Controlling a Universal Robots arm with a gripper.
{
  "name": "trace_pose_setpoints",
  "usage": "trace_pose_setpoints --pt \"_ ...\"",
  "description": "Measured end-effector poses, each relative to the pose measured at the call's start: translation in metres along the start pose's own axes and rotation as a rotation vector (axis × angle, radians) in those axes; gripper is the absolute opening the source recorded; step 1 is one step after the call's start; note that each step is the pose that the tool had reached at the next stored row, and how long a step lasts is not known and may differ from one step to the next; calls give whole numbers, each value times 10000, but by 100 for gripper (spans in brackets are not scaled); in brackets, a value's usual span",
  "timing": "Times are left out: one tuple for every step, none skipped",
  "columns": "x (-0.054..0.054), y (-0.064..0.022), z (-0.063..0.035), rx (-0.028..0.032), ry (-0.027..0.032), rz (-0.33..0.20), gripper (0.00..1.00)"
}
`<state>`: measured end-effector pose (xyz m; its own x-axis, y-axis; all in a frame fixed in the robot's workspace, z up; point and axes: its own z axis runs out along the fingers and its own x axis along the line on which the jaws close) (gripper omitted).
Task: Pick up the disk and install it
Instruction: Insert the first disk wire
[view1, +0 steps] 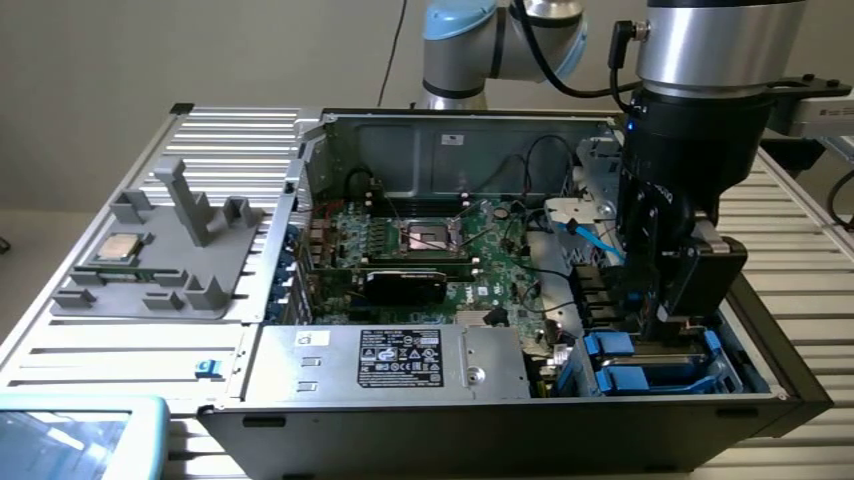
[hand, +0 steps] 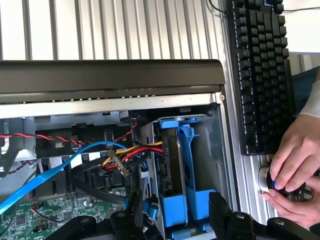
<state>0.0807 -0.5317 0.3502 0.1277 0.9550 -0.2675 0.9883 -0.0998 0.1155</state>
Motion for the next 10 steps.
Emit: trace_pose_setpoints --pt "0 0 0 0 0 0 64" --pt "0 0 0 0 -1 0 64" --pt "0 0 0 0 0 0 62" --pt "0 0 0 0 -1 0 62" --pt "0 0 0 0 0 0 54" --pt "0 0 0 0 0 0 54" --pt "0 0 0 0 -1 0 54" --pt "0 0 0 0 0 0 54" --pt "0 0 0 0 0 0 54" --pt "0 0 0 0 0 0 54"
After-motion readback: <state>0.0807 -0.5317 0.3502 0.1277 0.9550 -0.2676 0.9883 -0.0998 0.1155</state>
